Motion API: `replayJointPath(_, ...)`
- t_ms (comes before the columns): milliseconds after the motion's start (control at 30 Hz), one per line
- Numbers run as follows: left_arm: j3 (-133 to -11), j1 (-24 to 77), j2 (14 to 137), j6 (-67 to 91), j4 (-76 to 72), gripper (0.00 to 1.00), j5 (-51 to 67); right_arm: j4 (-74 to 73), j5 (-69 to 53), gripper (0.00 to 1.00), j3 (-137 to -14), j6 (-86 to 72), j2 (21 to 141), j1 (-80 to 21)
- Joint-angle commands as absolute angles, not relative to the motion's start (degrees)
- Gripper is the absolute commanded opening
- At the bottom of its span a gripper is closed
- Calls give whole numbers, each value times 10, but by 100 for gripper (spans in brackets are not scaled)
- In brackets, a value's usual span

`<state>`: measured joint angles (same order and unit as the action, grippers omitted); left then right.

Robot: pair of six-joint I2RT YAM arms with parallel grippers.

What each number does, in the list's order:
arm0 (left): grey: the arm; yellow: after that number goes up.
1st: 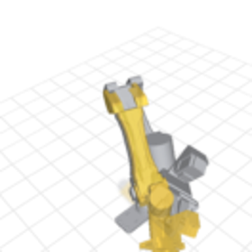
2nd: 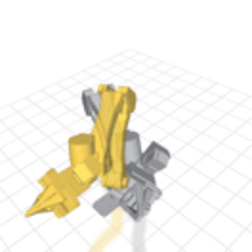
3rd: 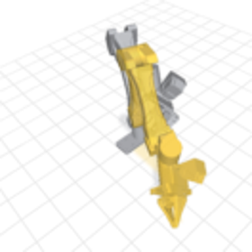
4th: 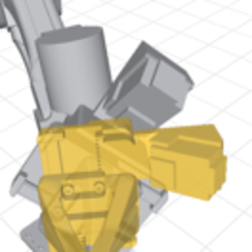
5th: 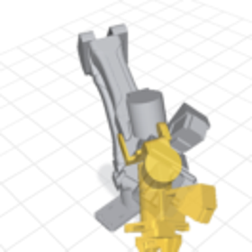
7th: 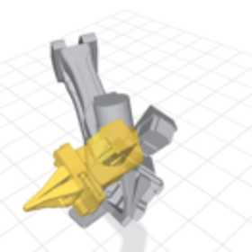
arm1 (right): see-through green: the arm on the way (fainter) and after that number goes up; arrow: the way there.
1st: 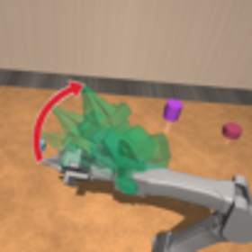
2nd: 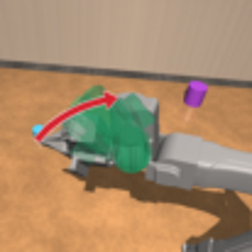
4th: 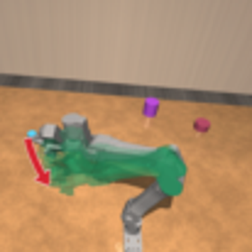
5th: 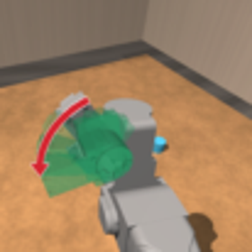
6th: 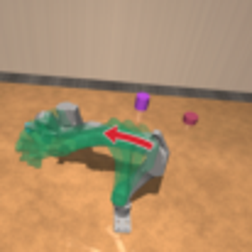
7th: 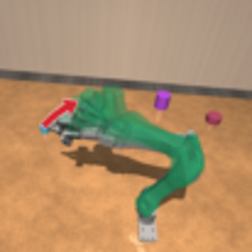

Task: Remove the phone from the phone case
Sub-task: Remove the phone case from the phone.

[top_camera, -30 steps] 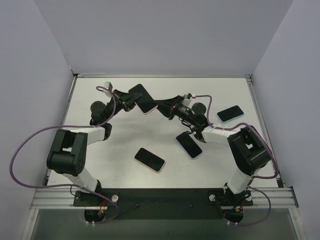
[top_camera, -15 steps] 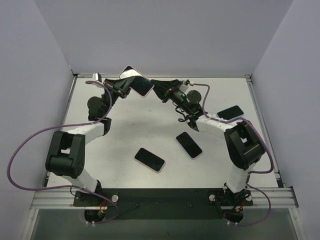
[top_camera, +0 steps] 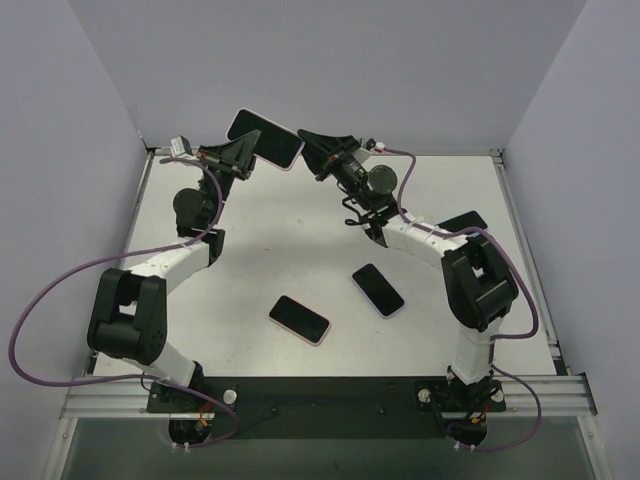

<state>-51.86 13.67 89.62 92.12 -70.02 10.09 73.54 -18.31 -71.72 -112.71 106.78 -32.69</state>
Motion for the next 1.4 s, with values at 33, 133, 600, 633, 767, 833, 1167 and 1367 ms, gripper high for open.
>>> replayJointPath(33, -560, 179, 841, 951, -954, 0, 154, 955, -115, 0, -768, -1303, 1084, -330)
replayJointPath(133, -572, 185, 832, 954, -954, 0, 145, 955, -114, 0, -782, -1308, 1095, -332)
replayJointPath(600, -622, 199, 798, 967, -954, 0, 116, 955, -135, 0, -771, -1283, 1122, -349)
replayJointPath(633, -627, 199, 795, 969, -954, 0, 114, 955, -139, 0, -762, -1280, 1122, -350)
replayJointPath(767, -635, 199, 786, 976, -954, 0, 105, 955, -157, 0, -702, -1250, 1120, -350)
replayJointPath(833, -637, 200, 783, 981, -954, 0, 102, 956, -177, 0, -675, -1223, 1121, -348)
replayJointPath(1167, -625, 200, 780, 1001, -950, 0, 109, 919, -250, 0, -583, -1119, 1114, -344)
replayJointPath(1367, -587, 200, 791, 1013, -891, 0, 133, 754, -323, 0, -545, -997, 1042, -339)
